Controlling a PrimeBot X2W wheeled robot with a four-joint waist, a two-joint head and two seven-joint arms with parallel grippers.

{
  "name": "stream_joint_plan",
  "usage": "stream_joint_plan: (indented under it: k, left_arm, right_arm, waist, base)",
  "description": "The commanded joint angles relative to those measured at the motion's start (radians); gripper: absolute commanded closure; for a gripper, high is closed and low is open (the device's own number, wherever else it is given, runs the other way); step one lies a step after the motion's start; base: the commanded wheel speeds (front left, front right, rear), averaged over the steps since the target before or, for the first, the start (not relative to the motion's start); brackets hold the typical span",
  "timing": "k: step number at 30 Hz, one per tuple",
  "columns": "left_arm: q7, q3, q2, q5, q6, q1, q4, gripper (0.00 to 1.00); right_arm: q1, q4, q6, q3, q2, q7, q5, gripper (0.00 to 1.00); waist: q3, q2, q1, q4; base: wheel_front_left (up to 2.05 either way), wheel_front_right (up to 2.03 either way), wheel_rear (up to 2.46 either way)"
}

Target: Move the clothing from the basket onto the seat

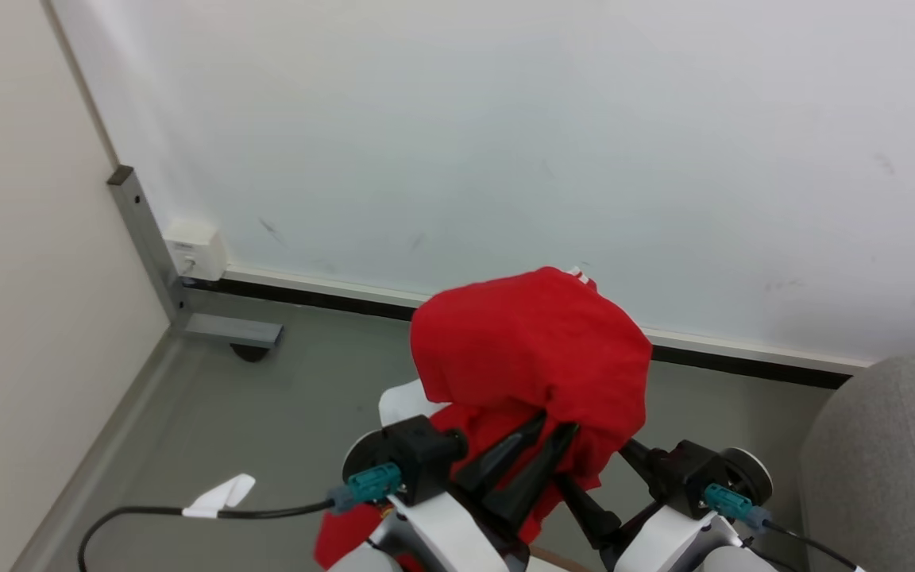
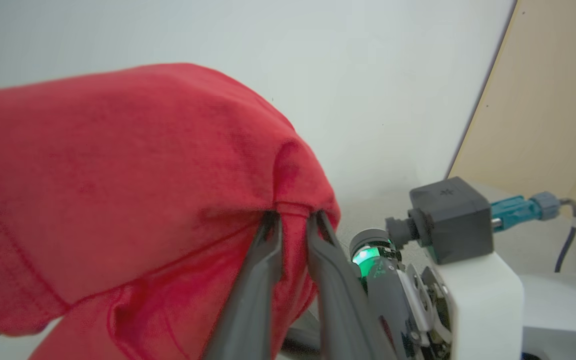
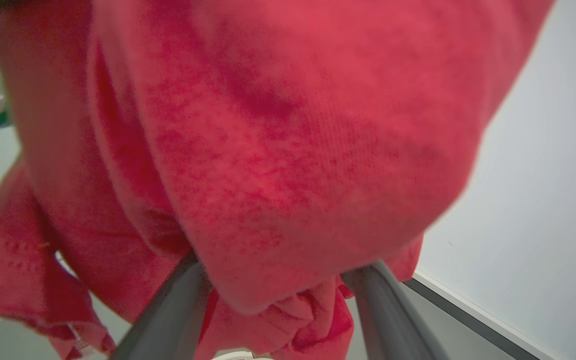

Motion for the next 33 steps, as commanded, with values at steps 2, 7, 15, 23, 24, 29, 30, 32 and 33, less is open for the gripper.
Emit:
stream_joint_plan:
  k: [2, 7, 15, 23, 24, 29, 30, 32, 33]
  left_arm:
    - [0.006, -0.023, 0.010, -0.014, -0.006, -0.006, -0.007, 1.00]
    - [0.018, -0.067, 0.026, -0.041, -0.011, -0.007, -0.010, 1.00]
    - [0.024, -0.079, 0.058, -0.064, -0.011, -0.010, -0.006, 1.00]
    - [0.010, -0.061, 0.076, -0.071, 0.009, -0.002, -0.010, 1.00]
    - [0.006, -0.059, 0.077, -0.071, 0.012, -0.001, -0.009, 1.00]
    - [-0.007, -0.045, 0.084, -0.078, 0.024, 0.005, 0.005, 1.00]
    - [-0.011, -0.044, 0.085, -0.077, 0.024, 0.005, 0.008, 1.00]
    - [-0.014, -0.041, 0.086, -0.078, 0.030, 0.007, 0.014, 1.00]
    - [-0.015, -0.040, 0.088, -0.077, 0.031, 0.008, 0.018, 1.00]
  right_arm:
    - [-0.019, 0.006, -0.002, 0.002, -0.011, -0.008, 0.024, 0.00]
    - [-0.011, -0.018, -0.002, 0.007, -0.009, -0.009, 0.070, 0.00]
    - [0.000, -0.053, -0.002, 0.037, -0.018, -0.010, 0.101, 0.15]
    - [0.010, -0.125, -0.002, 0.039, -0.045, -0.010, 0.107, 1.00]
    - [0.014, -0.129, -0.002, 0.038, -0.048, -0.010, 0.110, 1.00]
    - [0.035, -0.148, -0.002, 0.038, -0.064, -0.010, 0.117, 1.00]
    - [0.038, -0.151, -0.002, 0.037, -0.069, -0.010, 0.116, 1.00]
    - [0.048, -0.158, -0.002, 0.028, -0.071, -0.010, 0.120, 1.00]
    - [0.050, -0.162, -0.002, 0.024, -0.073, -0.010, 0.120, 1.00]
  waist:
    - [-0.021, 0.0000, 0.0000, 0.042]
    - [-0.033, 0.0000, 0.0000, 0.080]
    - [-0.039, 0.0000, 0.0000, 0.098]
    - [-0.012, 0.0000, 0.0000, 0.062]
    - [-0.009, 0.0000, 0.0000, 0.057]
    - [0.000, 0.0000, 0.0000, 0.034]
    - [0.001, 0.0000, 0.0000, 0.030]
    - [0.003, 0.0000, 0.0000, 0.022]
    - [0.005, 0.0000, 0.0000, 0.017]
  base:
    - [0.00, 0.00, 0.00]
    - [0.00, 0.00, 0.00]
    - [0.00, 0.00, 0.00]
    - [0.00, 0.00, 0.00]
    - [0.00, 0.00, 0.00]
    - [0.00, 0.00, 0.00]
    - [0.00, 0.00, 0.00]
    - [0.00, 0.00, 0.00]
    - [0.00, 0.00, 0.00]
